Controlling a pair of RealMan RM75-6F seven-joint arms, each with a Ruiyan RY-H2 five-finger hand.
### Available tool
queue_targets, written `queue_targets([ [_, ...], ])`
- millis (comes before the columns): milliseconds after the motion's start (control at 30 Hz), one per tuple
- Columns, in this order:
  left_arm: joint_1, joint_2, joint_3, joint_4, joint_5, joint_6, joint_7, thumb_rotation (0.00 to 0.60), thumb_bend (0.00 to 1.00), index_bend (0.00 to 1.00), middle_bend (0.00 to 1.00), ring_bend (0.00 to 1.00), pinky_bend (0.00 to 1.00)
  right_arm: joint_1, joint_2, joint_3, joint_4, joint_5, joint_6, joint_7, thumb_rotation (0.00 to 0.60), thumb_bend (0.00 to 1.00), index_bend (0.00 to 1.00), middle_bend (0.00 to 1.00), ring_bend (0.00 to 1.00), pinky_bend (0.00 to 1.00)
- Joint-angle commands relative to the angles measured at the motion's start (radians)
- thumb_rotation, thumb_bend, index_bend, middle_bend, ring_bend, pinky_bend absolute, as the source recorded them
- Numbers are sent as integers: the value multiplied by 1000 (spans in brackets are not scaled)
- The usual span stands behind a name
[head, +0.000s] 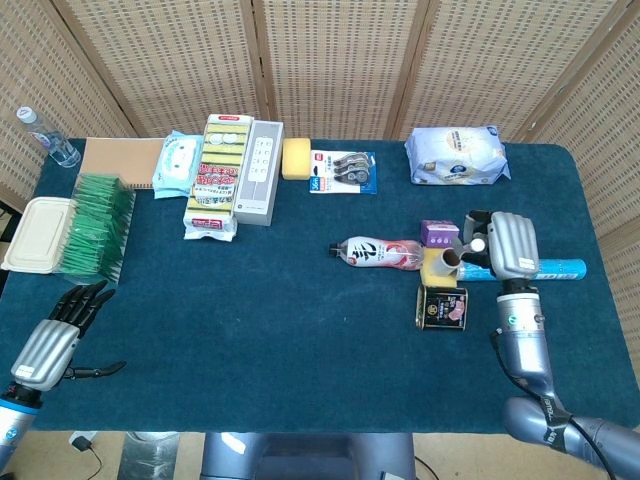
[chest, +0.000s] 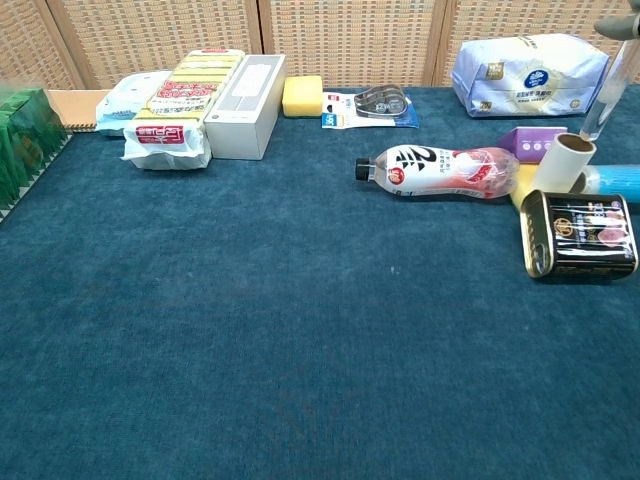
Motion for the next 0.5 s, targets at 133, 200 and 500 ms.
queue_targets([
  [133, 1, 1, -2, -1, -2, 2, -2, 385, 0, 0, 0, 0, 32, 1, -5, 2, -3, 0, 3, 1, 600, 443, 812, 1000, 1000, 991],
  [200, 1, 2, -4, -1, -4, 4, -3, 387, 0, 0, 0, 0, 32, 1, -5, 0, -10, -12, 13, -8, 600, 443, 812, 1000, 1000, 991],
  [500, 0, 0, 0, 1, -1, 0, -3, 390, 0, 0, 0, 0, 32, -6, 3, 1, -39, -27, 33, -19, 600, 443, 812, 1000, 1000, 991],
])
